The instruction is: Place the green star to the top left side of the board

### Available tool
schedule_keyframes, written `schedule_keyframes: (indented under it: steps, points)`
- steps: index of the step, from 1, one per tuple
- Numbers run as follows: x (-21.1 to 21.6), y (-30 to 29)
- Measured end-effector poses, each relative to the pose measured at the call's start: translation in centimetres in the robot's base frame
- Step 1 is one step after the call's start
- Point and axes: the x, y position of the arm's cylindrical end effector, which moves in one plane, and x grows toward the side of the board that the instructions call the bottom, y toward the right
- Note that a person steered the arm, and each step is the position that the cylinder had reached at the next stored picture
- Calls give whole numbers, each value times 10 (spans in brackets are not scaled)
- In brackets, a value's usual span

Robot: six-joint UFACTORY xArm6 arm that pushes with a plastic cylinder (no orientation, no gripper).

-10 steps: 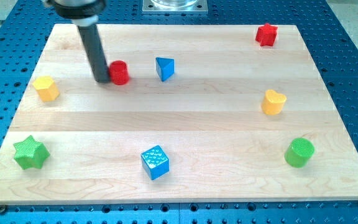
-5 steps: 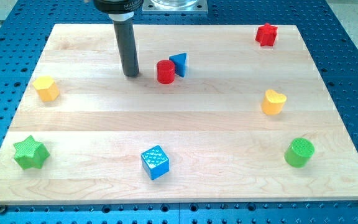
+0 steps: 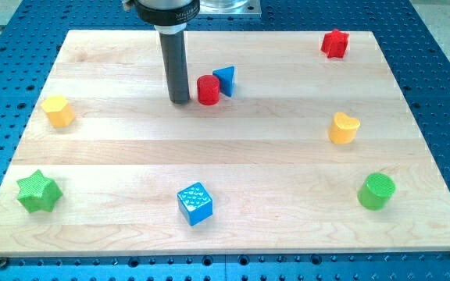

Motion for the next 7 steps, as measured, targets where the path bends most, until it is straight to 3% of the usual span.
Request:
schedule_keyframes:
  steps: [1,4,7]
  points:
    - [26,1]
    - [46,2]
    - [126,-19]
